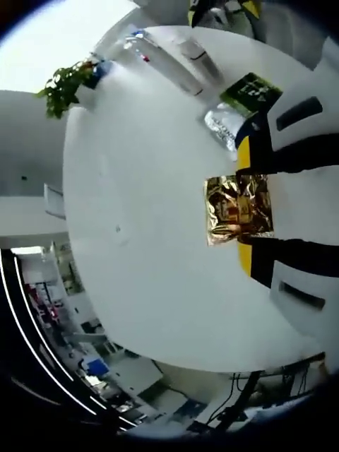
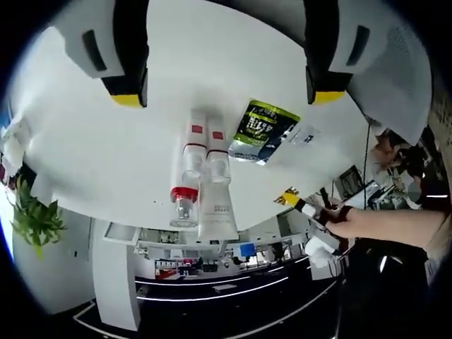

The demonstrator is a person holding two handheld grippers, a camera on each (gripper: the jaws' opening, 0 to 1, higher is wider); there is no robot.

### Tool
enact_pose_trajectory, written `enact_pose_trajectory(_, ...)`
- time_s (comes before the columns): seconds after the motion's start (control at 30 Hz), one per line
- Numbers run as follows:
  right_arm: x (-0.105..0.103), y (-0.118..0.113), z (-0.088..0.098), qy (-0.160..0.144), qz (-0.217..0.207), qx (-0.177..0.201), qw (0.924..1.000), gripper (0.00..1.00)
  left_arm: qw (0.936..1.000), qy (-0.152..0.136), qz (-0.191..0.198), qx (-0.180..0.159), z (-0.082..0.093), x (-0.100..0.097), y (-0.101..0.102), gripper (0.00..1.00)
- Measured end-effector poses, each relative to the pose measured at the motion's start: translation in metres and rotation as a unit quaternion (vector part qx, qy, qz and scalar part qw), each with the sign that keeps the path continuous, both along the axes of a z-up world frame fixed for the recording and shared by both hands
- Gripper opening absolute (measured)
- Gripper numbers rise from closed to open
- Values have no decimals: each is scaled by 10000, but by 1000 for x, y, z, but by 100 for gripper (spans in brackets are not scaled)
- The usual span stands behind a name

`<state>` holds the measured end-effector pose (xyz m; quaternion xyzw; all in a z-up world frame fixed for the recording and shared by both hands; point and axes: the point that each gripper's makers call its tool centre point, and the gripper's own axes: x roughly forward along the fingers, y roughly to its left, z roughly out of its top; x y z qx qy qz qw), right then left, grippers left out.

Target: Arrange the skincare products in the storage area until every visible bottle or jar stands upright without overlapping.

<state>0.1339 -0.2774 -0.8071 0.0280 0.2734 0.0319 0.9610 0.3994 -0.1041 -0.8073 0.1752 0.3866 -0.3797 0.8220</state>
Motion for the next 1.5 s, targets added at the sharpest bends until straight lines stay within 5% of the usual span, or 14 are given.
enact_pose_trajectory(0.63, 1, 22, 8, 25, 495, -281, 9984, 89, 9973, -395, -191, -590, 48, -54, -8, 32)
enact_pose_trajectory(0.9, 2, 34, 20, -135, 553, 32, 9984, 84, 9941, -385, -205, -996, 66, -81, -5, 32)
enact_pose_trajectory(1.1, 15, 44, 50, -574, 544, 530, 9955, 74, 9926, -436, -174, -1118, 73, -98, 1, 32)
enact_pose_trajectory(1.3, 33, 56, 84, -936, 749, 603, 9910, 68, 9906, -616, -192, -1205, 81, -116, 0, 32)
enact_pose_trajectory(1.5, 47, 77, 98, -1168, 1143, 860, 9828, 53, 9884, -898, -398, -1161, 85, -138, -8, 32)
